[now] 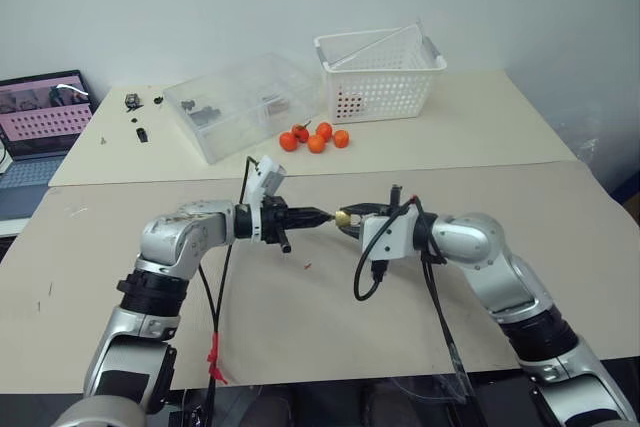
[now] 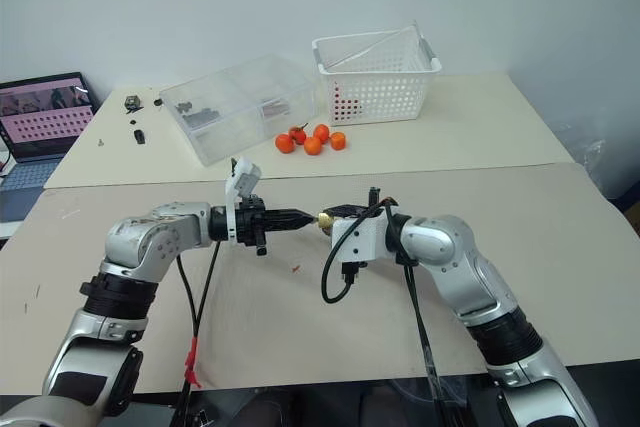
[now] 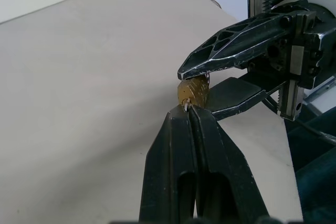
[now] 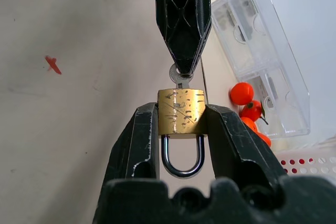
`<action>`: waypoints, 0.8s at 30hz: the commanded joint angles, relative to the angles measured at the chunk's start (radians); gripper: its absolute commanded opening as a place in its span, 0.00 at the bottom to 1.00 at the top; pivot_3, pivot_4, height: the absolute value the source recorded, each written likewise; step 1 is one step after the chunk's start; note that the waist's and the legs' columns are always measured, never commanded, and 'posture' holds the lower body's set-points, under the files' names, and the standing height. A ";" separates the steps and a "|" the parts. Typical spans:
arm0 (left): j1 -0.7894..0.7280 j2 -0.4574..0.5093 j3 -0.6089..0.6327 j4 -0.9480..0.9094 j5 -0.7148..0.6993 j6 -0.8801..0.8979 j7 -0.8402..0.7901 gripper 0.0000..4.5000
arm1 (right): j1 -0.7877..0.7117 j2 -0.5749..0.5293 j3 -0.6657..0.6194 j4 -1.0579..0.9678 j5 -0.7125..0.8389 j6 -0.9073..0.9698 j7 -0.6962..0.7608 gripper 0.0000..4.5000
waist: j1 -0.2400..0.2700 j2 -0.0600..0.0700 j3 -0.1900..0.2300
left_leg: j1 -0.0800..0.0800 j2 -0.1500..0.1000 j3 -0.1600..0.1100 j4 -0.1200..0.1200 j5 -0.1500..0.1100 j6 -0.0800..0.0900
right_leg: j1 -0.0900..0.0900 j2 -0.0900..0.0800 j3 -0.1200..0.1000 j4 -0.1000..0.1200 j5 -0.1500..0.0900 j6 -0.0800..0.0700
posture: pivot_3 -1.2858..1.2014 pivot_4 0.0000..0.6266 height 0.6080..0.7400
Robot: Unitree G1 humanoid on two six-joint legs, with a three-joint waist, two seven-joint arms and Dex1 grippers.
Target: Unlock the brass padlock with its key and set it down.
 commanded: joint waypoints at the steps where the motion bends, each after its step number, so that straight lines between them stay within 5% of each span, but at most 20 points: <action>1: -0.059 0.018 -0.030 0.042 0.133 -0.213 0.013 0.00 | -0.027 0.004 -0.016 -0.062 0.031 0.004 0.003 0.21 | 0.002 0.000 0.000 | 0.000 0.000 0.000 0.000 0.000 0.000 | 0.000 0.000 0.000 0.000 0.000 0.000 | 0.52 0.24 1.00; 16: -0.156 -0.031 -0.064 0.291 0.390 -0.785 0.090 0.00 | -0.037 0.015 -0.015 -0.081 0.036 0.033 0.007 0.21 | 0.002 0.000 0.000 | -0.001 0.000 0.005 0.000 0.000 0.000 | 0.000 0.000 0.000 -0.001 0.000 -0.001 | 0.52 0.24 1.00; 23: -0.147 -0.051 -0.033 0.316 0.302 -0.533 0.047 0.00 | -0.042 0.024 -0.020 -0.077 0.035 0.035 0.011 0.21 | 0.000 0.000 0.000 | -0.001 0.000 0.005 0.001 0.000 0.001 | 0.000 0.000 0.000 -0.001 0.000 -0.001 | 0.52 0.24 1.00; 24: -0.144 -0.052 -0.027 0.309 0.289 -0.512 0.047 0.07 | -0.042 0.024 -0.021 -0.077 0.036 0.034 0.011 0.21 | -0.001 0.000 0.000 | -0.001 0.000 0.005 0.001 0.000 0.001 | 0.000 0.001 0.000 -0.001 0.000 -0.001 | 0.52 0.24 1.00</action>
